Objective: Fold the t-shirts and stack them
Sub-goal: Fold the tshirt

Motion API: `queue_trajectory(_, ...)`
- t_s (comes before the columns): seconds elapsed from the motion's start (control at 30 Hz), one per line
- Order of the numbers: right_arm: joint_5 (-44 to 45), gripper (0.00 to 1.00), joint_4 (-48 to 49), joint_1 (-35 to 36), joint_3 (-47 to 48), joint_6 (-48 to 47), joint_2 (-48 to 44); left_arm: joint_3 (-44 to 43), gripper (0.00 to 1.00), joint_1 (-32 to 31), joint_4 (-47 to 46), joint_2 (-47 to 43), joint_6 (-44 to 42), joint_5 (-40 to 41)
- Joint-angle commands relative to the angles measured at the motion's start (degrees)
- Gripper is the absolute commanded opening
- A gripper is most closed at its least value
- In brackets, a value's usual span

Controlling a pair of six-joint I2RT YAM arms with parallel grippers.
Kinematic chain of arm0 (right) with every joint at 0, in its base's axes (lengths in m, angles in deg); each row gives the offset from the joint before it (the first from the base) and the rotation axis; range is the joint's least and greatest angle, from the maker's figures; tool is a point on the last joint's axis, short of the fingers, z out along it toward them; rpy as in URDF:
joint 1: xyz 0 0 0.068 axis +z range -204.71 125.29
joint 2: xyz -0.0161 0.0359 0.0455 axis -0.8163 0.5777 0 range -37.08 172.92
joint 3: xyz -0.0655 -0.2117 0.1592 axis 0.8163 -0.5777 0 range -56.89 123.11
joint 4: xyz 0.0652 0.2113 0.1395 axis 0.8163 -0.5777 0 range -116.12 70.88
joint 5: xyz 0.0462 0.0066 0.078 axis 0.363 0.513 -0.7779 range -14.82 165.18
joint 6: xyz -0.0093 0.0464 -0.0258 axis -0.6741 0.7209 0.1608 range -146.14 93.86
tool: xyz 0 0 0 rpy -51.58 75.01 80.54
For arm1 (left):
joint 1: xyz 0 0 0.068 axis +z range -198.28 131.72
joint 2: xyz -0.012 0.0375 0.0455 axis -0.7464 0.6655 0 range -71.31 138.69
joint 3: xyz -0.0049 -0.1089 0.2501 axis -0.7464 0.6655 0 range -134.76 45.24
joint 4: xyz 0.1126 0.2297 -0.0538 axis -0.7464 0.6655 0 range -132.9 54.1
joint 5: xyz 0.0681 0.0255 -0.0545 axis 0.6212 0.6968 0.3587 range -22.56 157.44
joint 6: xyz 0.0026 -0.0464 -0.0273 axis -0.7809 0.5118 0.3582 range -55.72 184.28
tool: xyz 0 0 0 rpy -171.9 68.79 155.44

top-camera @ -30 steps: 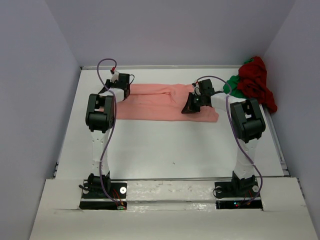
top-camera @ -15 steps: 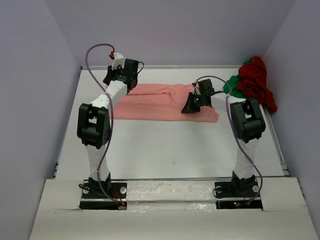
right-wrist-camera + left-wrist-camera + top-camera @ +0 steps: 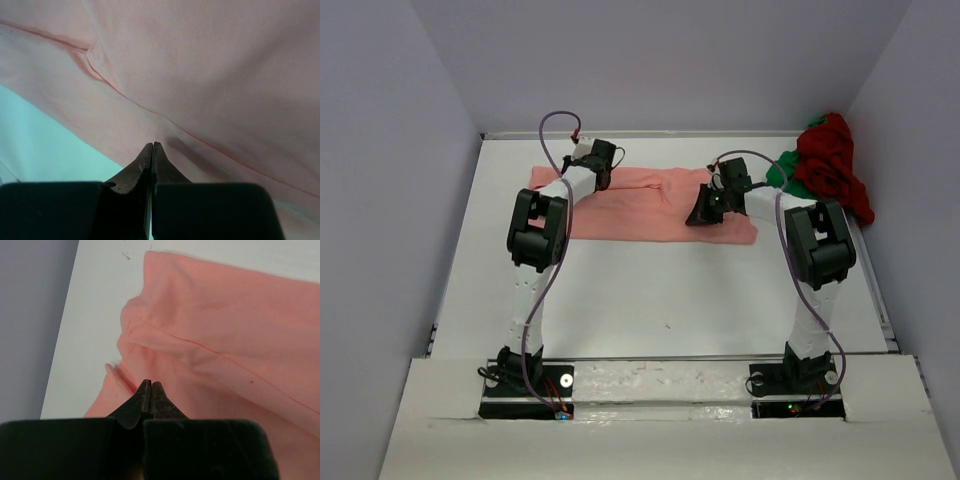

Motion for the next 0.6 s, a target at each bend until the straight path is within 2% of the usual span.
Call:
queue_trajectory(0.0, 2.8, 0.0, -0.1, 0.3, -0.4, 0.1, -3.5, -4.7, 0.0, 0.6, -2.2, 0.2, -4.9, 1.3)
queue_trajectory(0.13, 3.0, 0.0, -0.4, 0.3, 0.1, 0.1, -3.3, -10.7, 0.0, 2.1, 0.1, 3.7, -5.5, 1.3)
queue_trajectory(0.4, 5.1, 0.0, -2.0, 0.3, 0.9, 0.0, -1.7, -10.2, 0.0, 2.4, -5.6, 4.5, -8.4, 0.9)
queue_trajectory(0.57, 6.7, 0.0, -3.6, 0.3, 1.8, 0.2, -0.3, -16.4, 0.0, 2.4, -1.8, 9.5, -8.8, 2.8)
